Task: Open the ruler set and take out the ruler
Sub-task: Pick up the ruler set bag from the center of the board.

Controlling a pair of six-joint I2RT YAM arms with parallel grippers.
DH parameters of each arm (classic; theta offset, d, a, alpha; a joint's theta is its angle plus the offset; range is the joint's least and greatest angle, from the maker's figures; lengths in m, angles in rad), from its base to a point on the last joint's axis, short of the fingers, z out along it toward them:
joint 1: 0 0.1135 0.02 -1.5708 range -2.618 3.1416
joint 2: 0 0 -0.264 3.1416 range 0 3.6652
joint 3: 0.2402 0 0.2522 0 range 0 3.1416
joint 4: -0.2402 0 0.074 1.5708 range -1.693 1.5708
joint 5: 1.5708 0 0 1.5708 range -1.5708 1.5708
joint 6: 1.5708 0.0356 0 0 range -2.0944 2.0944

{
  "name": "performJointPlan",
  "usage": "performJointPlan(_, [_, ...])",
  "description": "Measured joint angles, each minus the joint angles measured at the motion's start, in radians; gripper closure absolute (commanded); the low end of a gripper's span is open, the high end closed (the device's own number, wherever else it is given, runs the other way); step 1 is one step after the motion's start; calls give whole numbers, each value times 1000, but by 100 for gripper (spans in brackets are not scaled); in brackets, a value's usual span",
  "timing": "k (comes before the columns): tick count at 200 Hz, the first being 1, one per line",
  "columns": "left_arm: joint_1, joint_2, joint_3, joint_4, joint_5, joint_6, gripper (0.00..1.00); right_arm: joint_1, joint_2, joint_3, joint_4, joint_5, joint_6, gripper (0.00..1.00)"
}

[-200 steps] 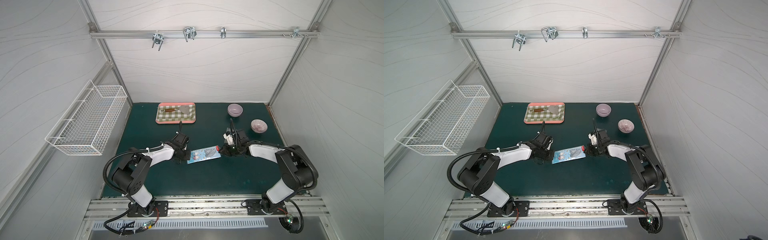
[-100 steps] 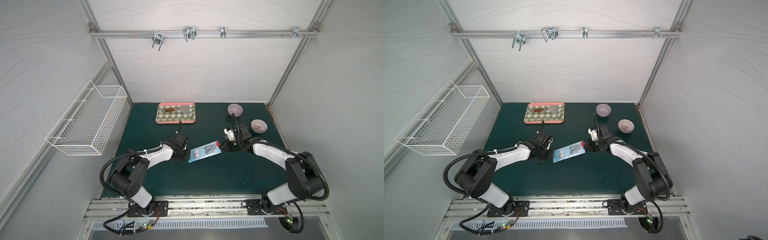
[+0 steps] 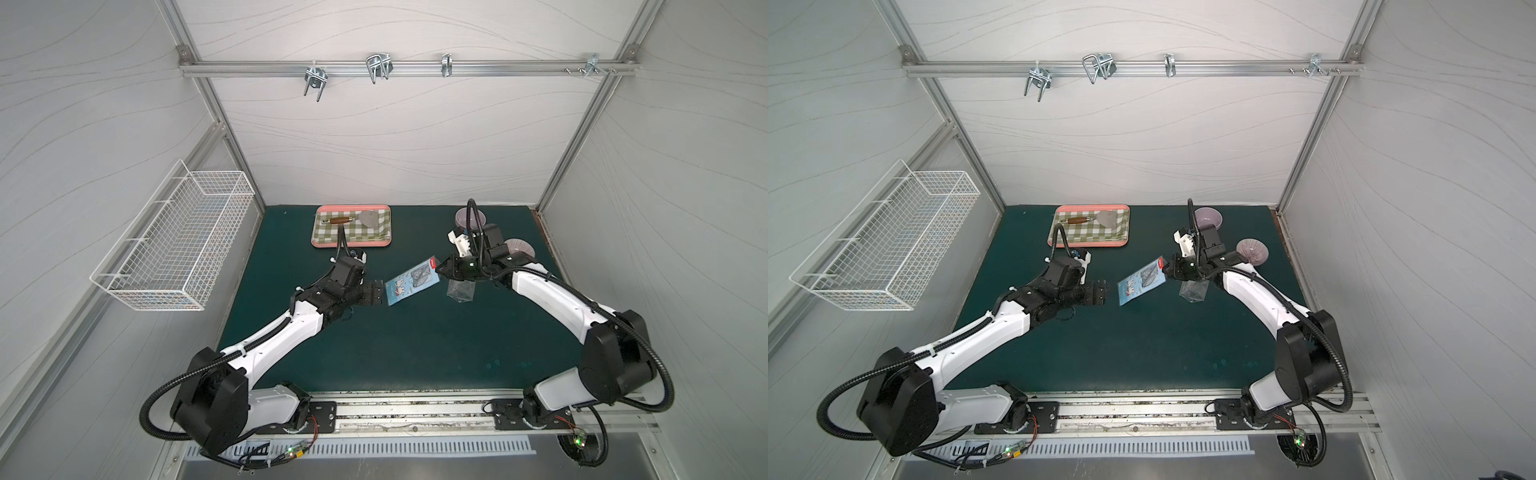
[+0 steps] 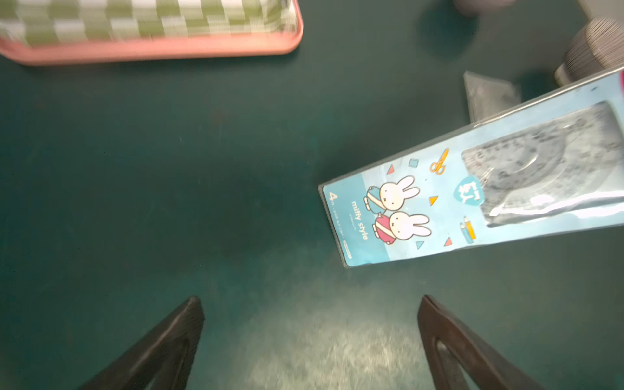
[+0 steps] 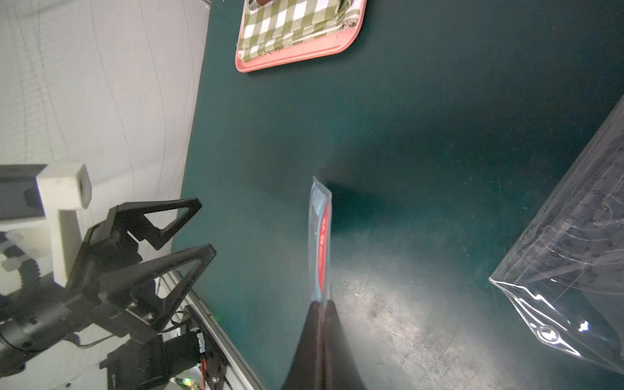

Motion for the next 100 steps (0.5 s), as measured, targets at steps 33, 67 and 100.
performJointPlan(33, [0,-21,-101,168,-19,60,0,1,5,66,-16,-26,98,100])
performJointPlan(67, [-15,-13,-203,340,-28,148,0,7,21,120,-16,-55,202,100])
performJointPlan(100, [-60,6,-274,541,-22,247,0,25,26,157,-13,-64,293,100])
